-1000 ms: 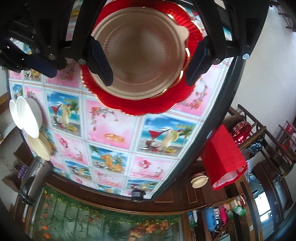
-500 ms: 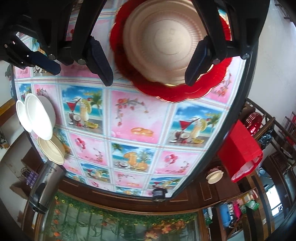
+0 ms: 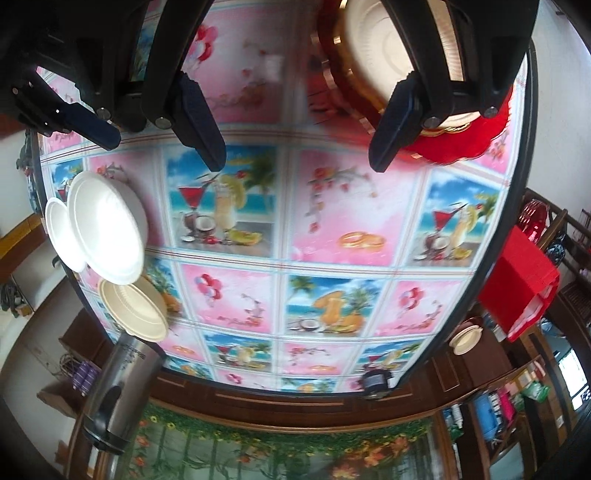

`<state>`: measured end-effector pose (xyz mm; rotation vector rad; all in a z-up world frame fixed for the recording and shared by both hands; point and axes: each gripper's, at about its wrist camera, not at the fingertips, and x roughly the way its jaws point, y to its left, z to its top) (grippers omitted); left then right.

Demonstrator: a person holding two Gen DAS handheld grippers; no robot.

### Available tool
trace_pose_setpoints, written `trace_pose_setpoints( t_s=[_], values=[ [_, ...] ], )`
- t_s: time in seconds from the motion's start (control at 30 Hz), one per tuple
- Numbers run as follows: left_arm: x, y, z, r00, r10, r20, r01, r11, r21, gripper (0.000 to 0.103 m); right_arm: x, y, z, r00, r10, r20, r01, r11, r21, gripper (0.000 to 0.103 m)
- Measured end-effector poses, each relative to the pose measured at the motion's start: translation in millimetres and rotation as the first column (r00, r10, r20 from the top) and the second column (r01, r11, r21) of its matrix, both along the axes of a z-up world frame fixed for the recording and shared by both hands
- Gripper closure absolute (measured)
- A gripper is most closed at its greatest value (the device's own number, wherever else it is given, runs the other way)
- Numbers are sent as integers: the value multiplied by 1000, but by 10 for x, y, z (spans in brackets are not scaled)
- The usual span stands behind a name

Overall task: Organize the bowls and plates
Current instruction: 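Move the left tool to the stack of white foam plates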

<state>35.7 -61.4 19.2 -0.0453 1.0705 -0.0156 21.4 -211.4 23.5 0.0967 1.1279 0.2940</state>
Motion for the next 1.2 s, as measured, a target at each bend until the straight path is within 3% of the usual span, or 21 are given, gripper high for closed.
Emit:
trace_pose_setpoints(
  t_s=[0.6, 1.2],
  values=[
    [423, -879, -64, 994, -107, -19, 107, 994, -1, 23, 165, -1000, -78, 987, -157, -18, 157, 987, -14, 74],
    [680, -1214, -201, 993, -109, -49, 109, 994, 1, 23, 308, -1566, -194, 970, -238, -41, 238, 971, -15, 74]
  ],
)
